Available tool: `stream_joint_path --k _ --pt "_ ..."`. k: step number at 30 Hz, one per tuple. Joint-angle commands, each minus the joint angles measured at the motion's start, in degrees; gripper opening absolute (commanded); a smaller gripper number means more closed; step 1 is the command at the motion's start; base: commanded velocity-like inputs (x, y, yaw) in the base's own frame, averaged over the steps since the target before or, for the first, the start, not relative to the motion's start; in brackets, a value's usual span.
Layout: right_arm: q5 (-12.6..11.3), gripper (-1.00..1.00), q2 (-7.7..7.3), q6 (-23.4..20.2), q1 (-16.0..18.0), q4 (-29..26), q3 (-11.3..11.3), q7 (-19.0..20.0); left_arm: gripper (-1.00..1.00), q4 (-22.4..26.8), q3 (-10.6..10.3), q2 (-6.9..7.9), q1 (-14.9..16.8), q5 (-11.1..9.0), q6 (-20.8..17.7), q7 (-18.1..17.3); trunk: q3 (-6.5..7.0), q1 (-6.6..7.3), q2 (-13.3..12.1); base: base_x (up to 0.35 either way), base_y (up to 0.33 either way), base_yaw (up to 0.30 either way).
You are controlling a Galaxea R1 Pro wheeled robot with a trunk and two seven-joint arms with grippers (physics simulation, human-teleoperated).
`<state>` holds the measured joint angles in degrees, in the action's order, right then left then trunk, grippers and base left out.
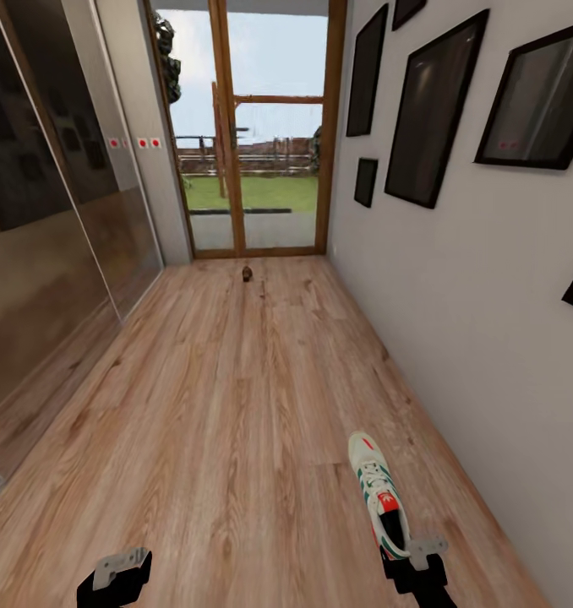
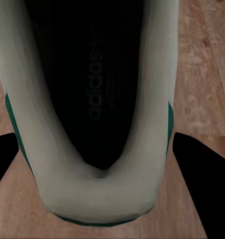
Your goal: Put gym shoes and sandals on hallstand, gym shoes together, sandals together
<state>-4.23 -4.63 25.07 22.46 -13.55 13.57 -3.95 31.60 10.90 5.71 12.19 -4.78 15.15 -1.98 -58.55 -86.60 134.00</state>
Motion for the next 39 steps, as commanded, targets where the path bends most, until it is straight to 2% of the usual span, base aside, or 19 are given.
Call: stream_joint_path --k 1,14,39 --pt "-0.4 -1.0 -0.03 0.2 0.0 0.0 0.5 -0.3 1.0 0.0 0.0 0.0 0.0 -0.5 0.1 -0.2 -0.05 -0.02 0.0 0.338 0.0 0.0" --pt "-0.4 -1.0 -0.01 0.2 0.0 0.0 0.5 -0.4 1.0 0.0 0.0 0.0 0.0 -0.5 0.1 -0.2 -0.05 -0.02 0.0 0.338 0.0 0.099" --pt "-0.4 -1.0 0.0 0.2 0.0 0.0 0.5 -0.4 1.0 0.0 0.0 0.0 0.0 -0.5 0.1 -0.2 -0.05 -0.02 0.0 0.338 0.0 0.004"
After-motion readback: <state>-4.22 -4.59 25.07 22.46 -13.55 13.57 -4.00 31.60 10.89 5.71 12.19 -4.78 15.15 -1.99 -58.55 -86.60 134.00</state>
